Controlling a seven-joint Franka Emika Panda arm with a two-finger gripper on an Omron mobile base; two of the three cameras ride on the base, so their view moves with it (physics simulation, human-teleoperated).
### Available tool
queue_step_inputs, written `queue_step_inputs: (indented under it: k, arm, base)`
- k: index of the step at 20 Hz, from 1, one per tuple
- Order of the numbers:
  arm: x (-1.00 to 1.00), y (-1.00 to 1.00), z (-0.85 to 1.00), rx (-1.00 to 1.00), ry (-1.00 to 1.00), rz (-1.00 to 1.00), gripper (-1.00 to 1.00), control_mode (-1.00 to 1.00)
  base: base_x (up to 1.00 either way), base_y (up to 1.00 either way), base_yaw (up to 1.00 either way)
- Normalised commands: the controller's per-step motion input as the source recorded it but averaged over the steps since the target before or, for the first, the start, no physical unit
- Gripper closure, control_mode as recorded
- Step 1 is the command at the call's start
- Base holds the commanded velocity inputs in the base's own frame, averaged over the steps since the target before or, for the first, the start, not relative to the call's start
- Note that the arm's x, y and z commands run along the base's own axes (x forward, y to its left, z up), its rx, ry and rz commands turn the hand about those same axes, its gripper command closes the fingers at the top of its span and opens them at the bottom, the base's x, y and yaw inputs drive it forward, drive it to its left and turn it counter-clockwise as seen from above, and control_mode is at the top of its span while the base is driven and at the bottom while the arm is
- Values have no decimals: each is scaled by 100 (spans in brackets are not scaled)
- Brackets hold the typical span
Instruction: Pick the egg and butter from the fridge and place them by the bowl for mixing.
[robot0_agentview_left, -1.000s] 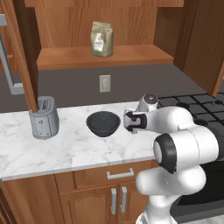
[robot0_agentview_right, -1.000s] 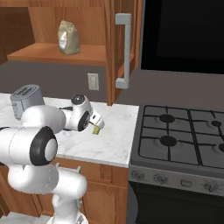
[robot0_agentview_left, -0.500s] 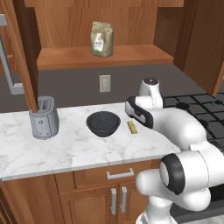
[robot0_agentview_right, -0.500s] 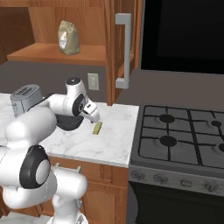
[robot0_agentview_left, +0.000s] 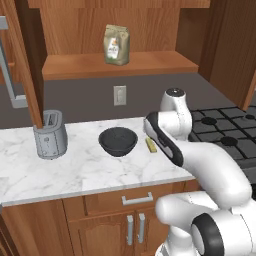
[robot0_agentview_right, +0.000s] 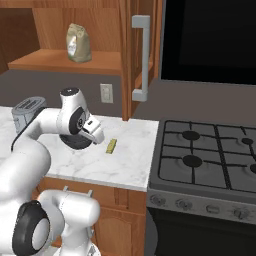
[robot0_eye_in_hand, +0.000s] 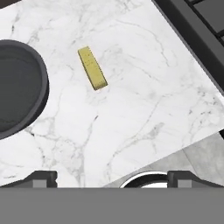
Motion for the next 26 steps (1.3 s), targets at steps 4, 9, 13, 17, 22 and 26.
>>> queue_step_inputs:
  k: [4, 9, 13, 17, 22, 26]
  arm:
    - [-56, 3, 23, 0, -1, 0, -100, -100]
    - [-37, 3, 31, 0, 1, 0, -100, -100]
    - [-40, 1, 35, 0, 0, 0, -100, -100]
    - [-28, 0, 9, 0, 3, 0, -100, -100]
    - [-1, 0, 0, 0, 0, 0, -100, -100]
    - [0, 0, 0, 0, 0, 0, -100, -100]
  base:
    - [0, 0, 0]
    - [0, 0, 0]
    - [0, 0, 0]
    - [0, 0, 0]
    - [0, 0, 0]
    - [0, 0, 0]
